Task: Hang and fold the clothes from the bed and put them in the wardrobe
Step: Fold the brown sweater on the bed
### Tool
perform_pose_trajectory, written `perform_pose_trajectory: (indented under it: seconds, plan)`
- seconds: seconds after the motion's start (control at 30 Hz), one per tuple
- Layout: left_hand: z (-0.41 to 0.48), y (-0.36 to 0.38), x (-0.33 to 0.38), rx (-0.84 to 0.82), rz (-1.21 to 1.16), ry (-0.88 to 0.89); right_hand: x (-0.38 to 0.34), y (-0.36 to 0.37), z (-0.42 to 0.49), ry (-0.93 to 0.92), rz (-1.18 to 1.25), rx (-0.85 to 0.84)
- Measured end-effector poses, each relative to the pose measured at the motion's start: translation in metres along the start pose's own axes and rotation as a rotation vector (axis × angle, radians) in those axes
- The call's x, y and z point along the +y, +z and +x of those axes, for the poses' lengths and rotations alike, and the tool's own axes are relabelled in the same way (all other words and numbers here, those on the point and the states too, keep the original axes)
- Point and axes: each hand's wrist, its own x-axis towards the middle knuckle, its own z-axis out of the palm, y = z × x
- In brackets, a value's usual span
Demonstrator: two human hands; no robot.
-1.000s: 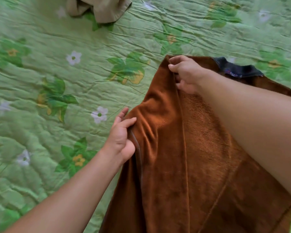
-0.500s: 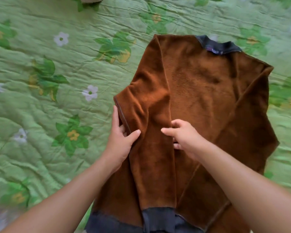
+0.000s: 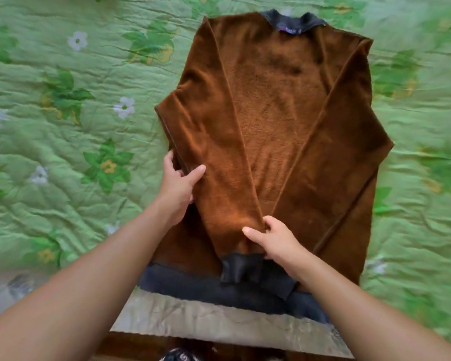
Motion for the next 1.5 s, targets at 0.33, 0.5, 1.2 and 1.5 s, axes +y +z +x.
perform_pose_trajectory:
  seconds: [0.33, 0.5, 1.2, 1.5]
  plan:
    - [-0.063, -0.009, -0.076, -0.061, 0.600, 0.247, 0.040, 0.020, -0.022, 0.076, -0.077, -0.007]
    - [-0.081, -0.008, -0.094, -0.163, 0.709, 0.122, 0.048, 0.027, -0.034, 0.221, 0.106, 0.001]
    - [-0.101, -0.051, -0.147, -0.753, 1.926, 1.029, 0.147, -0.032, -0.052, -0.862, -1.373, 0.339]
    - [-0.104, -0.064, -0.138, -0.628, 1.814, 1.142, 0.171, -0.046, -0.065, -0.786, -1.378, 0.213]
